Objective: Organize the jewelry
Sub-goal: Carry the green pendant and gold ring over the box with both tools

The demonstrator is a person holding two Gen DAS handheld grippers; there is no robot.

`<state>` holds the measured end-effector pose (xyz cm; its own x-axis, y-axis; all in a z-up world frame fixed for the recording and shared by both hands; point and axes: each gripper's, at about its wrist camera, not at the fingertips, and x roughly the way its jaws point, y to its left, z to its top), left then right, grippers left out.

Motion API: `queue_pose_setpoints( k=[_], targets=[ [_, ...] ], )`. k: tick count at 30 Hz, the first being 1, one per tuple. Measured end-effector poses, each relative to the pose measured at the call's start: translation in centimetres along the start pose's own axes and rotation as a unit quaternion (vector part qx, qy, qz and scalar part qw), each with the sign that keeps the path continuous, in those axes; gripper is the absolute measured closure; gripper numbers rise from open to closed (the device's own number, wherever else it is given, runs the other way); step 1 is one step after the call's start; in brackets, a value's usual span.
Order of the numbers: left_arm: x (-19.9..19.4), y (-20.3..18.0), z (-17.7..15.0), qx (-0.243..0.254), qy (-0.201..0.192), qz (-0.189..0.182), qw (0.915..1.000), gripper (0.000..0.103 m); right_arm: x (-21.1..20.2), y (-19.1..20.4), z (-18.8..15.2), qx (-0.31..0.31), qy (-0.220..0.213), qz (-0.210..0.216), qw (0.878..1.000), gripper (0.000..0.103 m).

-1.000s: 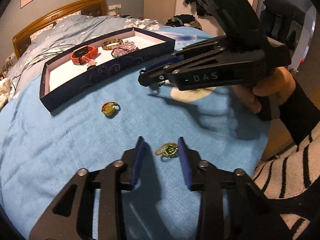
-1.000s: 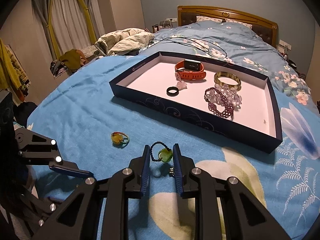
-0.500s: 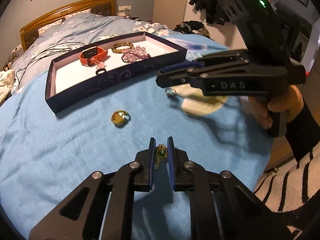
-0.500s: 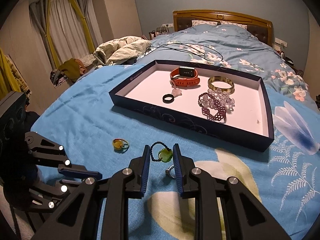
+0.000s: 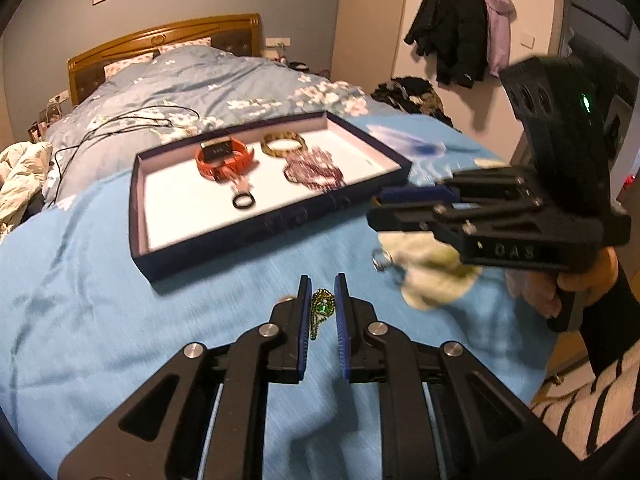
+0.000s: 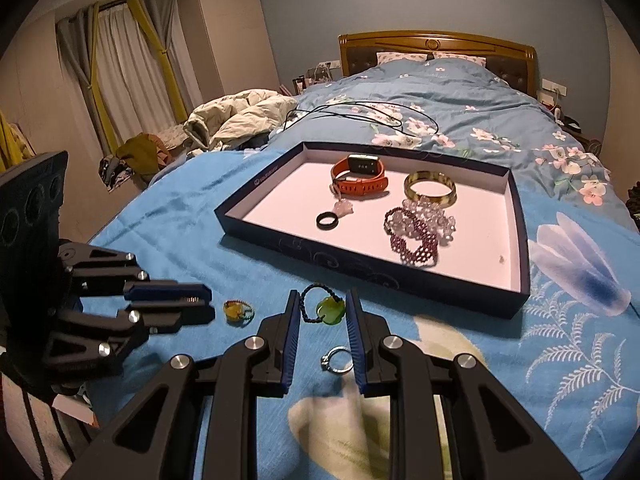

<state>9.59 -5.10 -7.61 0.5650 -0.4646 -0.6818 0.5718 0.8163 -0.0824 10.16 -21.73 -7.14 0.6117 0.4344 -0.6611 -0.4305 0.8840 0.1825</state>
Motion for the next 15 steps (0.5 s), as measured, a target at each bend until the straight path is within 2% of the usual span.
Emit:
queue_pose_setpoints(
  k=[5, 15],
  targets=[
    [0.3, 0.8, 1.7, -0.007, -0.019, 0.008, 0.9998, 0.091, -0.1, -0.3, 0.6, 0.001, -0.008, -0.003, 1.0, 0.082],
    [1.5, 1.9, 3.7, -0.01, -0.029, 0.018, 0.9994, 0.091, 0.2, -0.7, 1.8, -0.001, -0.016, -0.009, 1.0, 0.082]
  ],
)
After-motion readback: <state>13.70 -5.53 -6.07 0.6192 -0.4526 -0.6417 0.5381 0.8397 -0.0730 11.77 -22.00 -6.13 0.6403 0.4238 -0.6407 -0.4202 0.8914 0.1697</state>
